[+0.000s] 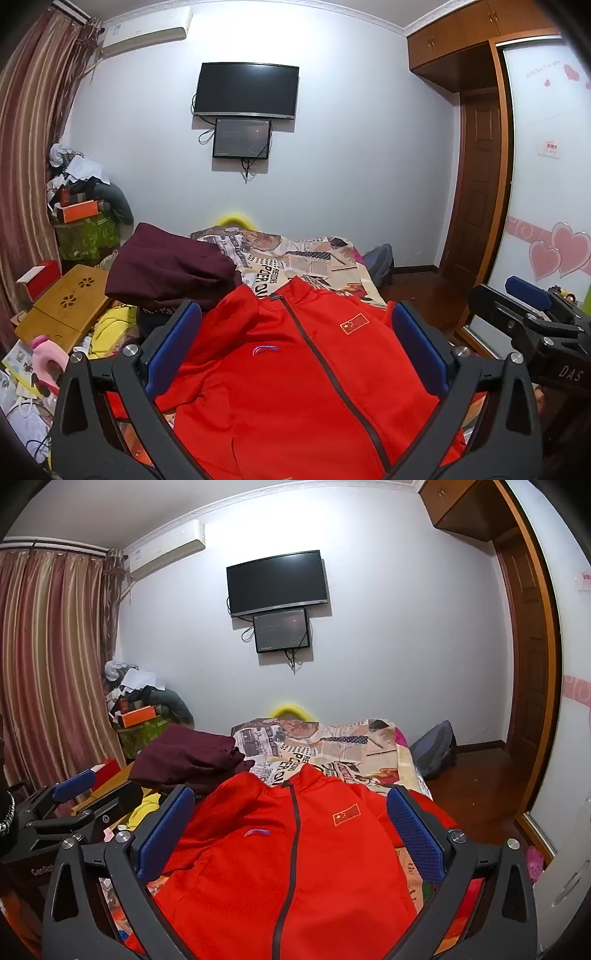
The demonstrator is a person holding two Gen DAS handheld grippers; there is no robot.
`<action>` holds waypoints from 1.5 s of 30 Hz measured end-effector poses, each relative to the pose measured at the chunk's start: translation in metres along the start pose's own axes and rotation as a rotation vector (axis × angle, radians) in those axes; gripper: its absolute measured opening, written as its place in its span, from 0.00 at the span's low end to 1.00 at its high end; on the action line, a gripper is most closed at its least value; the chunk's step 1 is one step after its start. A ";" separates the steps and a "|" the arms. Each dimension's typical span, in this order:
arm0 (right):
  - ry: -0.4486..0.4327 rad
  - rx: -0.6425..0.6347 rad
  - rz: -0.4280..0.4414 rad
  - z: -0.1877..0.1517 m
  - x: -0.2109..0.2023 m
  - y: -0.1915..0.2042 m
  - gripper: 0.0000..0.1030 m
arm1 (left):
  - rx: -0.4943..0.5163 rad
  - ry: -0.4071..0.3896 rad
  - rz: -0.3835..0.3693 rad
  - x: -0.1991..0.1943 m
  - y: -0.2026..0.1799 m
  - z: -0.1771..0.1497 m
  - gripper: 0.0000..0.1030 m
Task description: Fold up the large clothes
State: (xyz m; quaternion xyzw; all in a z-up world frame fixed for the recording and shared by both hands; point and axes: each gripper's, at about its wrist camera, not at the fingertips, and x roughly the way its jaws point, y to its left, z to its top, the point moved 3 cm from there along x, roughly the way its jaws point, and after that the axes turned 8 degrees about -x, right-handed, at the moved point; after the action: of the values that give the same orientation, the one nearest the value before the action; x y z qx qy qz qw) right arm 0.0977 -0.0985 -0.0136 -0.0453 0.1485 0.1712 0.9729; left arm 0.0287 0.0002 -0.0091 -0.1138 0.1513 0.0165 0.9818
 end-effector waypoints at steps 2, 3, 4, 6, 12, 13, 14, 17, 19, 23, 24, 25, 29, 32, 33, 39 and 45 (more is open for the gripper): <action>0.002 0.000 -0.001 0.000 0.000 0.000 1.00 | 0.002 -0.003 0.000 0.000 0.000 0.000 1.00; 0.002 -0.002 -0.002 0.000 0.000 0.001 1.00 | 0.001 -0.001 0.000 0.000 0.000 0.000 1.00; 0.001 -0.005 -0.004 0.000 0.000 0.001 1.00 | 0.000 0.001 -0.001 0.000 0.000 0.000 1.00; 0.001 0.003 -0.001 0.000 0.000 0.000 1.00 | -0.002 0.004 0.000 0.000 0.001 0.000 1.00; 0.003 0.003 0.000 0.000 0.001 0.001 1.00 | -0.002 0.007 0.010 0.004 0.005 -0.002 1.00; 0.003 0.002 -0.001 0.000 0.001 0.001 1.00 | -0.003 0.008 0.012 0.003 0.003 -0.001 1.00; 0.003 0.003 0.000 0.000 0.001 0.001 1.00 | -0.004 0.008 0.013 0.002 0.003 -0.001 1.00; 0.005 0.003 0.001 0.000 0.001 0.001 1.00 | -0.006 0.014 0.014 0.009 0.003 -0.002 1.00; 0.006 0.003 0.002 -0.002 0.002 0.001 1.00 | -0.008 0.015 0.015 0.010 0.004 -0.002 1.00; 0.007 0.000 0.003 -0.009 0.004 0.004 1.00 | -0.013 0.017 0.017 0.013 0.007 -0.002 1.00; 0.007 -0.001 0.003 -0.010 0.003 0.004 1.00 | -0.014 0.018 0.018 0.013 0.008 -0.002 1.00; 0.007 -0.003 0.004 -0.011 0.003 0.005 1.00 | -0.014 0.018 0.018 0.013 0.008 -0.002 1.00; 0.011 0.000 0.005 -0.009 0.006 0.005 1.00 | -0.013 0.018 0.017 0.013 0.009 -0.005 1.00; 0.013 0.000 0.004 -0.008 0.006 0.005 1.00 | -0.013 0.018 0.018 0.013 0.009 -0.005 1.00; 0.013 0.001 0.004 -0.008 0.006 0.005 1.00 | -0.013 0.018 0.019 0.013 0.009 -0.005 1.00; 0.016 0.002 0.006 -0.010 0.005 0.010 1.00 | -0.014 0.020 0.020 0.014 0.010 -0.006 1.00; 0.020 0.003 0.007 -0.010 0.005 0.008 1.00 | -0.008 0.020 0.024 0.012 0.012 -0.009 1.00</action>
State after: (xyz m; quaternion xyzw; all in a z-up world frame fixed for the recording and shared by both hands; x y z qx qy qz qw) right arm 0.0968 -0.0903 -0.0249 -0.0453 0.1584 0.1738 0.9709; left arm 0.0363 0.0094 -0.0237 -0.1160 0.1626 0.0279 0.9795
